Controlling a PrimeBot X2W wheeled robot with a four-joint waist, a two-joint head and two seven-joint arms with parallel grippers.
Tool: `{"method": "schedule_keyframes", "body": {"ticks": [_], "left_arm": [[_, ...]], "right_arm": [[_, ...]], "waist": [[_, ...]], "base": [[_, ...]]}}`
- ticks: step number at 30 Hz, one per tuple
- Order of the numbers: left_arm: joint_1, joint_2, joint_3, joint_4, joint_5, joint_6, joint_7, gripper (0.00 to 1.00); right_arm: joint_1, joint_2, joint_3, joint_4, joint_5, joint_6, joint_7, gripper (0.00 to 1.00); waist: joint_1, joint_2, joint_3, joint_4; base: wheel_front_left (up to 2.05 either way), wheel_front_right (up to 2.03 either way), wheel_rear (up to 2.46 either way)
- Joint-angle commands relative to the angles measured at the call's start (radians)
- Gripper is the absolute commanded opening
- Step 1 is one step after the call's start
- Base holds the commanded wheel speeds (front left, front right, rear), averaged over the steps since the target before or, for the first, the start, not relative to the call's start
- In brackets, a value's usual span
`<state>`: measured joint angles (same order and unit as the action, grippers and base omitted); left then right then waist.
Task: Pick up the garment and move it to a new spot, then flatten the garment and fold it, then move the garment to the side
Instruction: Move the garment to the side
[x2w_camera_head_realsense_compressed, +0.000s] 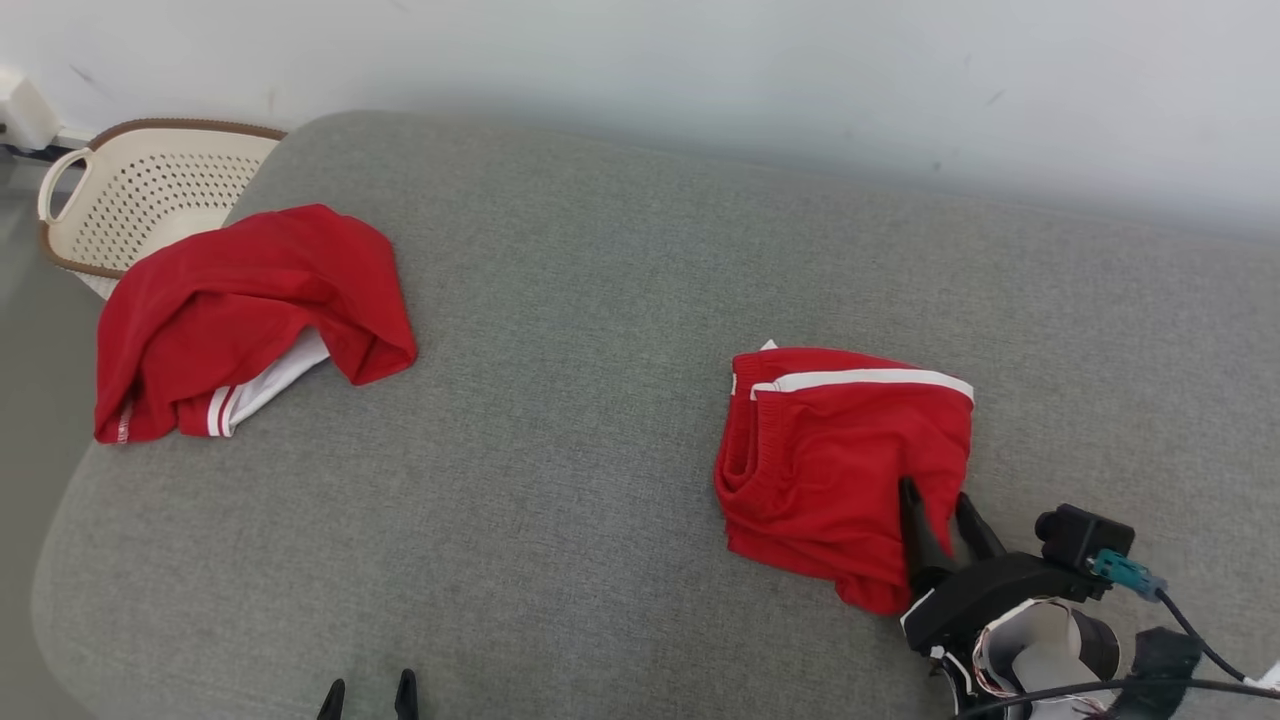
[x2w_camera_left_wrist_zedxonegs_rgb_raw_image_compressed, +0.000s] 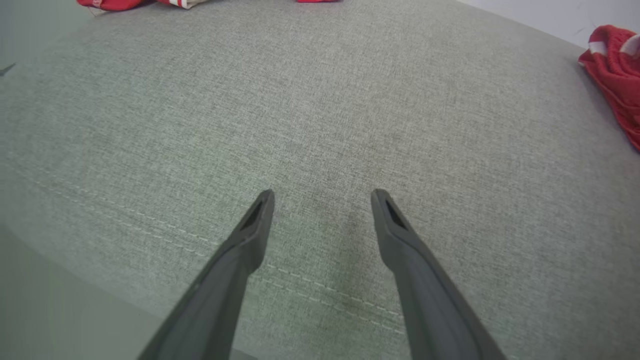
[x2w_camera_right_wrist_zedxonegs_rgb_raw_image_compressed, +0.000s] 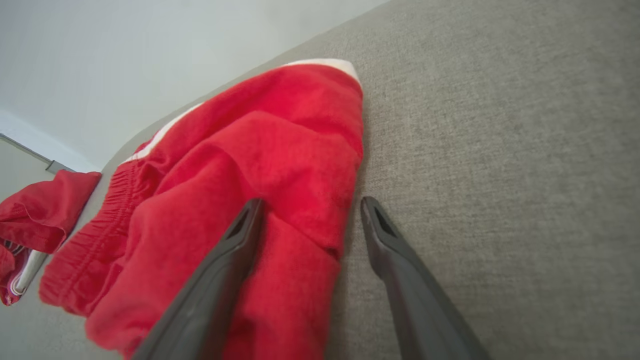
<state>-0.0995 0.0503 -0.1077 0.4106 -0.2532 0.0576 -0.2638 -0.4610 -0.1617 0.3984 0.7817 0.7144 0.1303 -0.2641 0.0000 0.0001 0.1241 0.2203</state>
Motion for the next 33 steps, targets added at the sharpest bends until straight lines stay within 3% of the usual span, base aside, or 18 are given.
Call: {"method": "schedule_keyframes", "body": {"ticks": [1,4,5,6,7,13,20,33], "left_arm": [[0.007,0.001,-0.001,-0.001,0.004,0.002,-0.001,1.00],[0.005,0.001,-0.009,-0.004,0.000,0.003,-0.001,1.00],[0.004,0.001,-0.011,-0.004,-0.001,0.003,-0.001,1.00],[0.003,0.001,-0.011,-0.005,-0.001,0.002,-0.001,1.00],[0.003,0.001,-0.011,-0.006,0.001,0.001,-0.001,1.00],[0.012,0.000,-0.007,-0.020,0.025,0.004,-0.001,1.00],[0.020,0.000,-0.001,-0.047,0.057,0.008,-0.001,1.00],[-0.002,0.001,0.020,-0.073,0.093,0.004,-0.001,1.00]], "right_arm": [[-0.006,0.003,0.013,0.019,-0.009,0.001,0.000,1.00],[-0.027,0.005,0.052,0.081,-0.035,0.001,0.001,1.00],[-0.032,0.006,0.064,0.097,-0.040,0.001,0.001,0.75],[-0.041,0.003,0.075,0.105,-0.056,0.001,0.001,0.20],[-0.048,-0.004,0.077,0.107,-0.068,0.001,0.001,0.00],[-0.062,-0.030,0.038,0.107,-0.171,0.001,0.000,0.00],[-0.024,-0.015,-0.041,0.093,-0.262,0.001,0.000,0.00],[0.025,0.011,-0.102,0.100,-0.292,0.001,0.000,0.00]], "waist": [[0.0000,-0.0001,0.000,0.006],[0.0000,-0.0001,0.000,0.016],[0.0000,-0.0001,-0.001,0.018],[0.0000,-0.0001,-0.001,0.020],[0.0000,-0.0001,-0.002,0.022],[0.0000,-0.0001,-0.024,0.009],[0.0000,-0.0001,-0.067,-0.063],[0.0000,-0.0001,-0.083,-0.342]], "base": [[0.00,0.00,0.00],[0.00,0.00,0.00],[0.00,0.00,0.00],[0.00,0.00,0.00],[0.00,0.00,0.00],[0.00,0.00,0.00],[0.00,0.00,0.00],[0.00,0.00,0.00]]}}
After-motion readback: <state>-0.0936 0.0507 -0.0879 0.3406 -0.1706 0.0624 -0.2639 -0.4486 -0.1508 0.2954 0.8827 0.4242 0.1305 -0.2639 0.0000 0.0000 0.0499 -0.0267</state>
